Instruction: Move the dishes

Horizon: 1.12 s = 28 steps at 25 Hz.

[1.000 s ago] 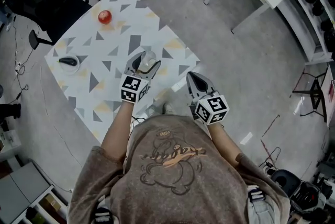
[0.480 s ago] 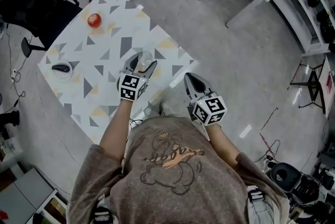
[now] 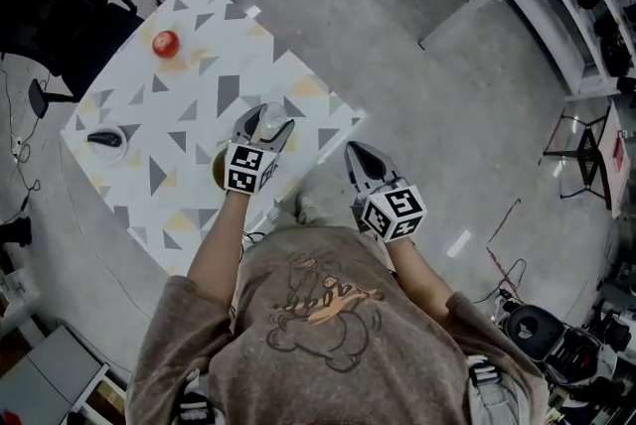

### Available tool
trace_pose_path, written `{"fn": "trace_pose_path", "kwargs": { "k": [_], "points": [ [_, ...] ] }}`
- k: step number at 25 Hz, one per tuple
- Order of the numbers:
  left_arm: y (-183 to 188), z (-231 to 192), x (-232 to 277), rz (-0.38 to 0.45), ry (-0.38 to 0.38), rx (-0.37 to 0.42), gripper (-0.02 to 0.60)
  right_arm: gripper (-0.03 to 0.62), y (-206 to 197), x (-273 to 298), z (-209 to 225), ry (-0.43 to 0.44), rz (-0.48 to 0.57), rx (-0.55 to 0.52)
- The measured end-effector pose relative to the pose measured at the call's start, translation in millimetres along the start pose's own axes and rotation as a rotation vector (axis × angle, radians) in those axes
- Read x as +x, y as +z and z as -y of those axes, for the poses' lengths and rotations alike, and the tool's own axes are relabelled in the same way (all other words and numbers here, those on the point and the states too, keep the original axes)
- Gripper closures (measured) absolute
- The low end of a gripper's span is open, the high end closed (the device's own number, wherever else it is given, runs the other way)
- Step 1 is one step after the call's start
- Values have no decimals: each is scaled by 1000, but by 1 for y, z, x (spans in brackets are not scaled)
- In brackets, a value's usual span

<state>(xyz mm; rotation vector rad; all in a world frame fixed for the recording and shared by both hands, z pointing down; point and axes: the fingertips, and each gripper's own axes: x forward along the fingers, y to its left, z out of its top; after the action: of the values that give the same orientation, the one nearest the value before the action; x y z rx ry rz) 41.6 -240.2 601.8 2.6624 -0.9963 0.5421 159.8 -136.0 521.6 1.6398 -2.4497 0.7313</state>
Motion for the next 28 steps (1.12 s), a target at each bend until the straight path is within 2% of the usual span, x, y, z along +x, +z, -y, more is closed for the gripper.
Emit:
{"fn": "trace_pose_path", "kwargs": {
  "k": [13, 28],
  "points": [
    [-6, 7, 4, -8, -9, 23, 291, 597, -3, 5, 1, -8, -20, 4],
    [-4, 12, 1, -9, -11, 6, 285, 597, -5, 6, -3, 0, -24, -1]
  ]
}}
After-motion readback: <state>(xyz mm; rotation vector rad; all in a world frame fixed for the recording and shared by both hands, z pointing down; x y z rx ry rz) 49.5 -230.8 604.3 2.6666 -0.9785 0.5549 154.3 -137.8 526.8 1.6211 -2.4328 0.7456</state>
